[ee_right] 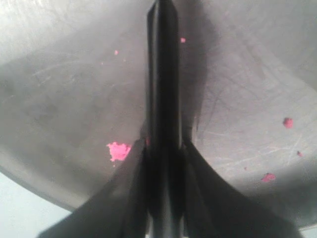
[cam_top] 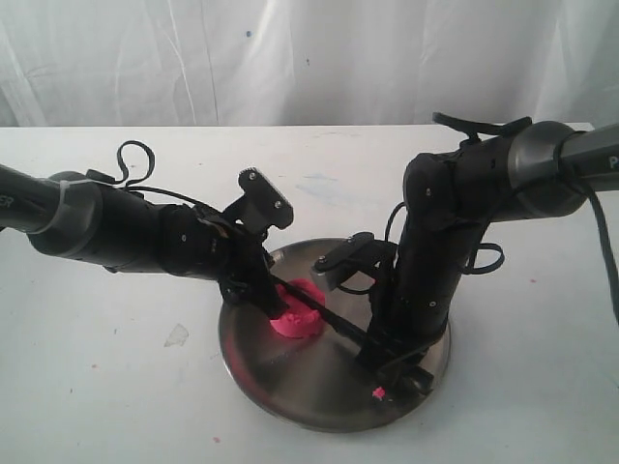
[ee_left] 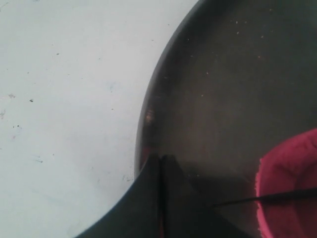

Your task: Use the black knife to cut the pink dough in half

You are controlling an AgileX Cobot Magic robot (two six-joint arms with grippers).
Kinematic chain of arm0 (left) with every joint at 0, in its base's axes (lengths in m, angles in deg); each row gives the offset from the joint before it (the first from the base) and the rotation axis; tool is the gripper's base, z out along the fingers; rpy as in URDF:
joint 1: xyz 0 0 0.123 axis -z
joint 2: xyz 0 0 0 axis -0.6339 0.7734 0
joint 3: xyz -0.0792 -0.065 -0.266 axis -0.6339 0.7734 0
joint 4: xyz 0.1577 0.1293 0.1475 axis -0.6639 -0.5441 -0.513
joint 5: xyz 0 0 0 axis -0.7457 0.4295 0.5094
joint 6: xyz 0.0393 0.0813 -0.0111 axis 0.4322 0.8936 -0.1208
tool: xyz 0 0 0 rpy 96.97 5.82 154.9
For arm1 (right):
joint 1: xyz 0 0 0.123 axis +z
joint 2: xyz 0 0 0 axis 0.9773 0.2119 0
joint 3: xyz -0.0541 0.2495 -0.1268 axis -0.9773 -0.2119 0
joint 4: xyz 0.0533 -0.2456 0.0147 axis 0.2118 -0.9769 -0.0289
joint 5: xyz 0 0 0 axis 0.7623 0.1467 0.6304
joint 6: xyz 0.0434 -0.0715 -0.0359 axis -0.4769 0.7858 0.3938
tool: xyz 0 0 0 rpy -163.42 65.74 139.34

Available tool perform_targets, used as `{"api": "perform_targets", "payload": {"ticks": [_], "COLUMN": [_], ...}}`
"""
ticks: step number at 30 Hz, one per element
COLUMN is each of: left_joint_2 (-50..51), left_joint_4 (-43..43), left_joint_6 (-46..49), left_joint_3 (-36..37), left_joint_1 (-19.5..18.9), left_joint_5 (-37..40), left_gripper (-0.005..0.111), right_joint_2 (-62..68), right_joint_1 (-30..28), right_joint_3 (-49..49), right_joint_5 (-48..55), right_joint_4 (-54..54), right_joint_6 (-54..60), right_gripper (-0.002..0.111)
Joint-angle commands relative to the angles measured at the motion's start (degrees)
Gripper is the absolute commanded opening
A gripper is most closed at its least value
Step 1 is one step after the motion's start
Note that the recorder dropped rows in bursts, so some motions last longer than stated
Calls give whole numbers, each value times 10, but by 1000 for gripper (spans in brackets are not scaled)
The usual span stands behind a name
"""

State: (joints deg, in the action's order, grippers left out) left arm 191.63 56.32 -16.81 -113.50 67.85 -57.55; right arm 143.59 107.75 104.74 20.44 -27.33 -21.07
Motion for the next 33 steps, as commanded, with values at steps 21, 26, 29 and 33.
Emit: {"api": "perform_targets", "payload": {"ticks": [21,26,29,33], "left_joint_2": [31,31,31,31], "left_joint_4": [4,4,4,4], "left_joint_6": [-5,-5,-5,-5], "left_joint_3": [13,13,13,13], "left_joint_1": [2,2,2,2], "left_joint_5": [75,75,75,75], "left_gripper": [0,0,0,0], "right_joint_2": [18,18,18,18], "right_joint_1": [2,2,2,2], "right_joint_3": [0,0,0,0], "right_joint_5": [-60,-61,-64,-66], "right_joint_4": [8,8,8,8], "right_joint_6": [-14,-14,-15,-17], "right_gripper": [4,22,29,33]}}
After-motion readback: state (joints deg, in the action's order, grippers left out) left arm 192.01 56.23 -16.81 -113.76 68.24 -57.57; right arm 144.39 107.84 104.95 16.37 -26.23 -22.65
